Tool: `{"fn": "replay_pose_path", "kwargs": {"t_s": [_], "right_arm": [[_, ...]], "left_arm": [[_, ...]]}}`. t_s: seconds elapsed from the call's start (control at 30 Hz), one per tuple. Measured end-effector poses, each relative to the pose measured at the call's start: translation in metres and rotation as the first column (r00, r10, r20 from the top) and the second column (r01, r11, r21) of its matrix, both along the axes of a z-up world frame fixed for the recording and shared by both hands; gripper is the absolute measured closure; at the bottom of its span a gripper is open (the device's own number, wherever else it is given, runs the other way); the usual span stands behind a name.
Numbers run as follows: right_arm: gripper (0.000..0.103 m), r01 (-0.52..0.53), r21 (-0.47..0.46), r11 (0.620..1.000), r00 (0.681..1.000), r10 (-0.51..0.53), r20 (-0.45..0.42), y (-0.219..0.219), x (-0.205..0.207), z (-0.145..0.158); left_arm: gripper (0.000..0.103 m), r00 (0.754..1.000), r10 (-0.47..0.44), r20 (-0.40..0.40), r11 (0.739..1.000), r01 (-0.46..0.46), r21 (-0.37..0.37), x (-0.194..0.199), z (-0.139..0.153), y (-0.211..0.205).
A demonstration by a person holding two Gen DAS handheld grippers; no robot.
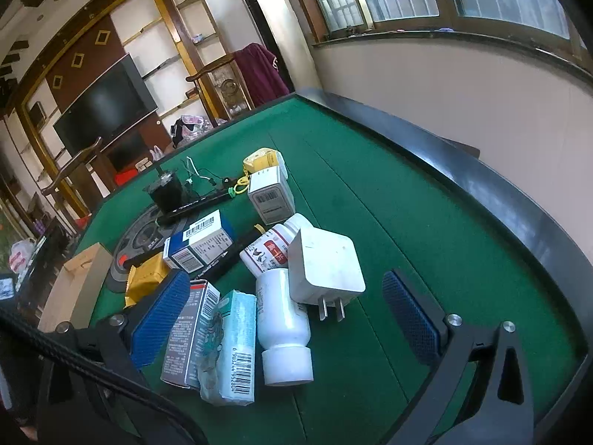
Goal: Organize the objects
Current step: 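Grasp the clear plastic package with the red item using the left tool, then grasp the grey-white medicine box with the right tool while the left holds the package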
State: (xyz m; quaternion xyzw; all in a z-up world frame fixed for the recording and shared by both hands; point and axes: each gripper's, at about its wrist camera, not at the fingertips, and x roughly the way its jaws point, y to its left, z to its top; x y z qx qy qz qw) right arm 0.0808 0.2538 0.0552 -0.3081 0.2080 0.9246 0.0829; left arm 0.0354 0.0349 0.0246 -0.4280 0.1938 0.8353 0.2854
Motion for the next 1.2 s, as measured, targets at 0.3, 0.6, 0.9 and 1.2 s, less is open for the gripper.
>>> {"fn": "replay_pose_path", "kwargs": {"t_s": [0.3, 0.6, 0.9, 1.2], "right_arm": [[0.0, -0.003, -0.013, 1.0, 1.0, 0.003, 0.016, 0.001, -0.002, -0.003], [0.0, -0.007, -0.024, 1.0, 0.999, 0.008, 0.036, 0.003, -0.005, -0.007], [0.0, -0.091, 0.02, 0.996, 0.995, 0.09, 0.046, -0.017, -0.001, 0.006], [0.028, -0.413, 0.013, 0.911, 0.902, 0.408, 0.141, -0.097, -0.029, 0.025]], "left_arm": [[0.071, 0.999, 0.034, -0.008, 0.999, -0.034, -0.005, -0.009, -0.008, -0.001], [0.093, 0.977, 0.158, 0.144, 0.938, -0.194, 0.286, -0.008, 0.012, -0.053], [0.093, 0.97, 0.239, 0.036, 0.916, -0.238, 0.323, 0.026, 0.044, -0.079], [0.093, 0.958, 0.271, 0.092, 0.882, -0.286, 0.375, 0.039, 0.035, -0.106]]}}
